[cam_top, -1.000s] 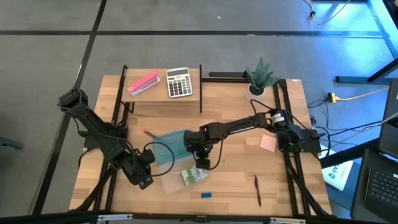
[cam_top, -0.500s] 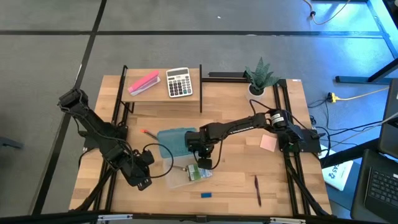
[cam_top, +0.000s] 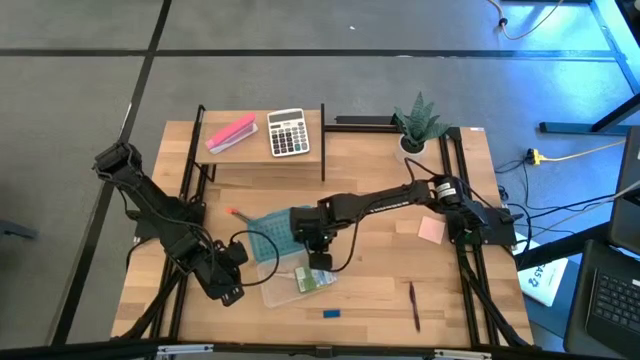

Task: Pack school essentials
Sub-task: Move the blue supply box to the center of the table

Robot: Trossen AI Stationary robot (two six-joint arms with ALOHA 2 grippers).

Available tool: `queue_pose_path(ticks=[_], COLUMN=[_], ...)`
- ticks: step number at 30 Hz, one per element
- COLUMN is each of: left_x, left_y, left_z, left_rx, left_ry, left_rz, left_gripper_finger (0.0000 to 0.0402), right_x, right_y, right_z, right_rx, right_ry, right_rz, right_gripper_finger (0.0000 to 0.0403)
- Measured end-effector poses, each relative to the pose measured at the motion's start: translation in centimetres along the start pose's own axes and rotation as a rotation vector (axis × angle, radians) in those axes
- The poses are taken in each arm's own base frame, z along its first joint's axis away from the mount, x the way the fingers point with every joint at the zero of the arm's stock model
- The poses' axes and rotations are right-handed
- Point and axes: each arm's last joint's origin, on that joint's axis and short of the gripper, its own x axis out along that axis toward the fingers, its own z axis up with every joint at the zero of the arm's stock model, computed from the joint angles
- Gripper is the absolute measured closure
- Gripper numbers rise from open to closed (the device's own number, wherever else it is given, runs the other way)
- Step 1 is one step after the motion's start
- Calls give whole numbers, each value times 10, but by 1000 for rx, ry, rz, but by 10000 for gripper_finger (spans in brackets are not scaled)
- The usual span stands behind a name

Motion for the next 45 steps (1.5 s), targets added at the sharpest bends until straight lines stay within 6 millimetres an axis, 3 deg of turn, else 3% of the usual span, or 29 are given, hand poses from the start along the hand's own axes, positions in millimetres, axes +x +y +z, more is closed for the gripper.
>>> queue_pose_path(ticks=[7, 19, 32, 45], left_x=[0, 0, 0, 0], left_y=[0, 1, 1, 1], left_z=[1, 2, 2, 2], left_rx=[0, 27, 27, 27], left_ry=[-28, -51, -62, -74], left_rz=[7, 12, 15, 17], left_gripper_finger=[266, 266, 266, 266], right_x=[16, 43, 41, 33], right_y=[7, -1, -7, -25], right_z=[9, -1, -24, -35], right_rx=[-126, -169, -86, 151], right_ry=[-102, -4, 236, 361], right_rz=[50, 61, -43, -178], right_gripper_finger=[387, 387, 387, 387])
